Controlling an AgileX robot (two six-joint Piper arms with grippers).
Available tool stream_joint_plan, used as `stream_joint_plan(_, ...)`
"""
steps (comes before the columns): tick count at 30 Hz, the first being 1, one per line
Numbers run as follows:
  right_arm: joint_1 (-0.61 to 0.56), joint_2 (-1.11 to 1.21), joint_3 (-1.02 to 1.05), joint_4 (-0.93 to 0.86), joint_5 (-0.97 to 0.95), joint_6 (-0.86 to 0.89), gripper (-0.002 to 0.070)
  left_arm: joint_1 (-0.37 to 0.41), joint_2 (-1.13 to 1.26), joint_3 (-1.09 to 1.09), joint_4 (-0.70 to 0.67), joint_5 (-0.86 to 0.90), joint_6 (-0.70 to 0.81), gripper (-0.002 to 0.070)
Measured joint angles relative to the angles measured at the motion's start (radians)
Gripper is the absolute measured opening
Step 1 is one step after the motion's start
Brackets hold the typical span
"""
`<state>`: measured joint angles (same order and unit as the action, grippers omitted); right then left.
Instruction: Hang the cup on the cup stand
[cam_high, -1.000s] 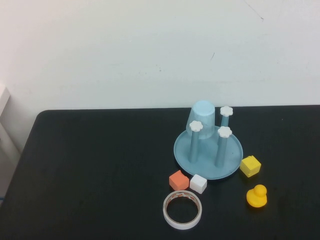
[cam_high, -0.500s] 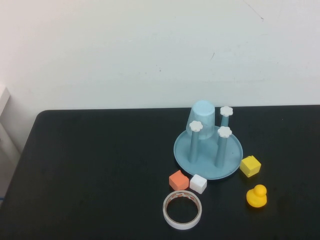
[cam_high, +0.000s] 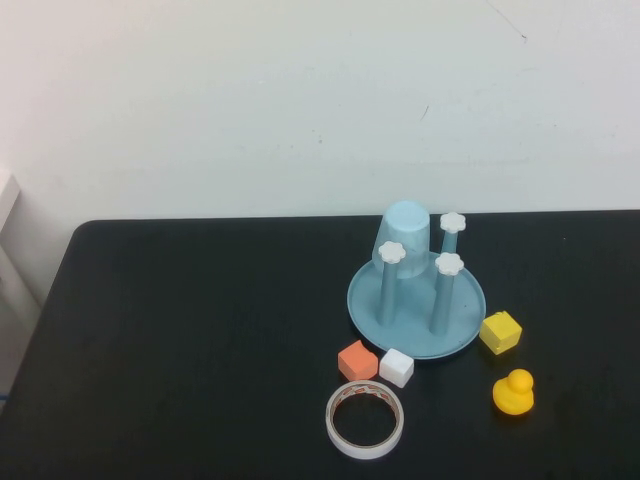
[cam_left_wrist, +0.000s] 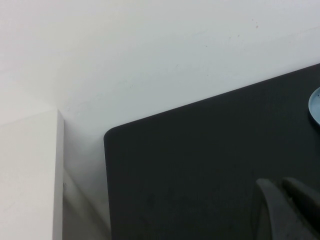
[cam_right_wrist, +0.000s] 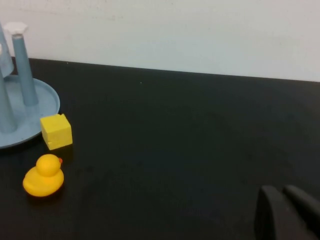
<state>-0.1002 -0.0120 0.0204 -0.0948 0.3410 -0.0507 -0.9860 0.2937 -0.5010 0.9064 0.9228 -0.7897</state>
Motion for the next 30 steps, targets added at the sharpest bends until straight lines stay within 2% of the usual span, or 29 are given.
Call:
stream_joint_plan(4,0.003,0.000,0.000,0.000,0.000,0.001,0.0000,0.000,0.000,0.000,0.000,0.000,0.000,-0.0002)
stream_joint_plan(14,0.112,0.000,0.000,0.000,0.000,-0.007,0.0000,0.000,0.000,0.000,0.000,0.000,0.000,-0.0002)
stream_joint_plan(22,0.116,0.000,0.000,0.000,0.000,-0.116,0.0000,0.000,0.000,0.000,0.000,0.000,0.000,-0.0002)
stream_joint_plan(30,0.116,0.000,0.000,0.000,0.000,-0.136,0.0000,0.000,0.000,0.000,0.000,0.000,0.000,-0.0002)
